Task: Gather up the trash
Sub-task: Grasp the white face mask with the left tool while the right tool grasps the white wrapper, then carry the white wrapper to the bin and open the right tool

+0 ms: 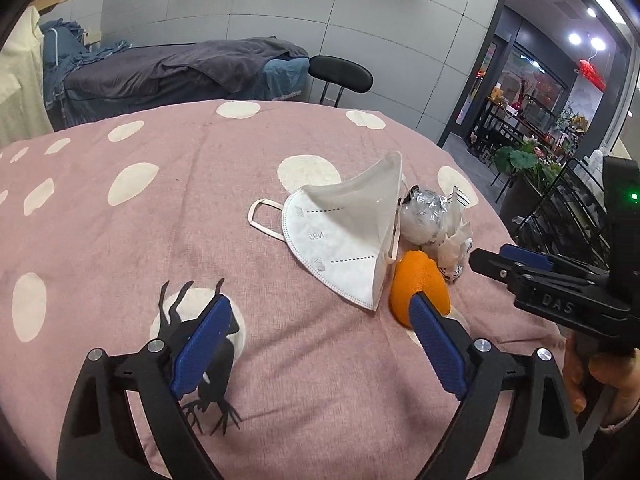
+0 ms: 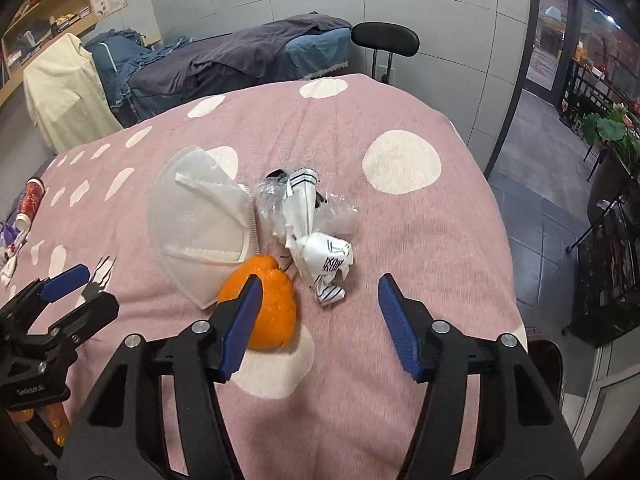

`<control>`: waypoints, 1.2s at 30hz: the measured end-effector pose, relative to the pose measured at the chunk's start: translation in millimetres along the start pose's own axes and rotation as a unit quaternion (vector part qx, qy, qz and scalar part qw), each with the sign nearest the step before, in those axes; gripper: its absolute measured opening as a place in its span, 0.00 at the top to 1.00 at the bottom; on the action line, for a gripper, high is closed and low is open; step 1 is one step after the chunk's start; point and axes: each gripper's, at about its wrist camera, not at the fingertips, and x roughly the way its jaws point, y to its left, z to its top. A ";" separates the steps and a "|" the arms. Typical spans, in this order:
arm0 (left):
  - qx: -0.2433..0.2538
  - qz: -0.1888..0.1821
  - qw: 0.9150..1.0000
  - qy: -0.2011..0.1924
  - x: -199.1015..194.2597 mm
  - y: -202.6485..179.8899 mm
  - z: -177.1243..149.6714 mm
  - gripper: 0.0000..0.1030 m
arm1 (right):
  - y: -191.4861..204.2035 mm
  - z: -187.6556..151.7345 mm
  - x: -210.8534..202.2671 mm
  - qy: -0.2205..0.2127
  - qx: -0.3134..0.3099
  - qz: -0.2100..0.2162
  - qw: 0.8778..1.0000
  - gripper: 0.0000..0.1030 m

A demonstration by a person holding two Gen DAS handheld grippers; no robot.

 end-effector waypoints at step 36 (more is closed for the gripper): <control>0.023 -0.046 0.997 -0.052 -41.7 -44.7 2.2 0.97 | -22.2 -42.0 -71.8 -0.046 0.045 0.018 0.998 0.73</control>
